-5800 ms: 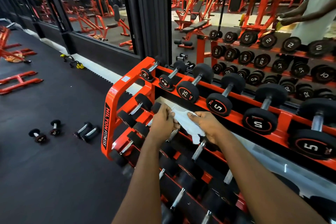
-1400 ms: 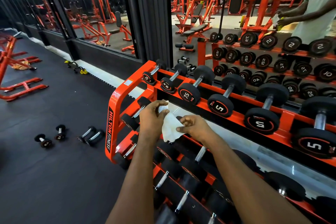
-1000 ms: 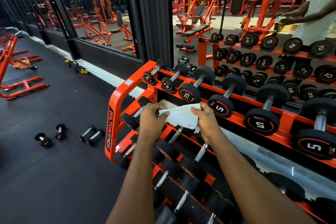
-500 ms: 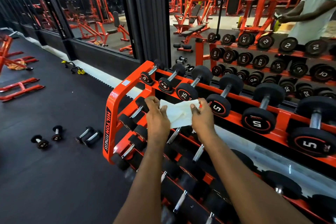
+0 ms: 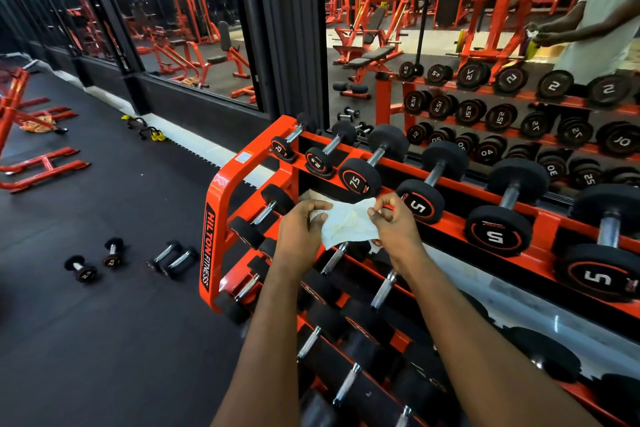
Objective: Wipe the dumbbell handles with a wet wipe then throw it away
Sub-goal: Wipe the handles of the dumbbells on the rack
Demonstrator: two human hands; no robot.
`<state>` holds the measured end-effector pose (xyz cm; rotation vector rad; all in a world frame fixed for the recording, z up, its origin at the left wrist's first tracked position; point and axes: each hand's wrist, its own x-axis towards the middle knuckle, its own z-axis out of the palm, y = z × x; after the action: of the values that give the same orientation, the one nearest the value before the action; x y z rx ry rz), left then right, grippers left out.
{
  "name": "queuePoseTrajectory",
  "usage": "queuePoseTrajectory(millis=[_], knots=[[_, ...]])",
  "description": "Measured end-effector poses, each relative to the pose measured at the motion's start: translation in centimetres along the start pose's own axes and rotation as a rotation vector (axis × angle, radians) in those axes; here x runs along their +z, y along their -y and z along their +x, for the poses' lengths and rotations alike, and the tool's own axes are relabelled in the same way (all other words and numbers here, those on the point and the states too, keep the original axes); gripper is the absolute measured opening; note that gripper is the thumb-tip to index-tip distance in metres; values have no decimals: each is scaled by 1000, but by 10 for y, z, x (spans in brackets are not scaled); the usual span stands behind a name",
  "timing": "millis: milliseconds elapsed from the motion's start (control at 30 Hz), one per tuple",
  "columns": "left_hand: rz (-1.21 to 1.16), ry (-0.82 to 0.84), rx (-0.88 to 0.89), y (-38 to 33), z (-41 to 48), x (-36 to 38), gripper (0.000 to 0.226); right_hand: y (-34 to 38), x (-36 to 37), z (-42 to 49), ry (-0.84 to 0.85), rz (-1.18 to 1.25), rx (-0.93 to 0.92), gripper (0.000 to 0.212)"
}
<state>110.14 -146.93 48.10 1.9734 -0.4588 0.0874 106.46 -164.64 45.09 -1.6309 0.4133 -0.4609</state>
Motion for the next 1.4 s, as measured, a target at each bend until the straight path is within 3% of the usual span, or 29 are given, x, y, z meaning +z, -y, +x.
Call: queuePoseTrajectory(millis=[100, 200, 333, 433, 567, 700, 767, 833, 900, 1067, 1233, 1400], knots=[[-18, 50, 0, -2, 1, -7, 26, 3, -2, 3, 46, 72, 29, 25], [-4, 104, 6, -1, 2, -15, 39, 8, -3, 5, 78, 89, 51, 5], [24, 213, -11, 1, 2, -22, 54, 4, -5, 8, 134, -32, 35, 30], [58, 258, -12, 3, 0, -26, 61, 4, -9, 8, 179, -55, 13, 36], [92, 262, -19, 7, -1, -28, 64, 11, -17, 2, 257, -85, -68, 37], [45, 225, -32, 6, -3, -23, 61, 9, -16, -2, 208, -154, -112, 20], [59, 169, -5, 6, -3, -19, 58, 9, -15, -7, 275, -116, -90, 10], [67, 93, 26, 6, -2, -13, 57, 8, -13, -14, 359, -90, -50, 23], [67, 26, 49, 4, -2, -8, 56, 2, -9, -15, 320, -143, -71, 28], [101, 66, 54, 5, -2, -9, 61, 3, -9, -10, 142, -201, -139, 9], [98, 129, 24, 7, 1, -19, 67, 9, -18, -4, 126, -248, -206, 5], [93, 197, -1, 7, 4, -22, 74, 10, -22, 2, 197, -268, -135, 8]])
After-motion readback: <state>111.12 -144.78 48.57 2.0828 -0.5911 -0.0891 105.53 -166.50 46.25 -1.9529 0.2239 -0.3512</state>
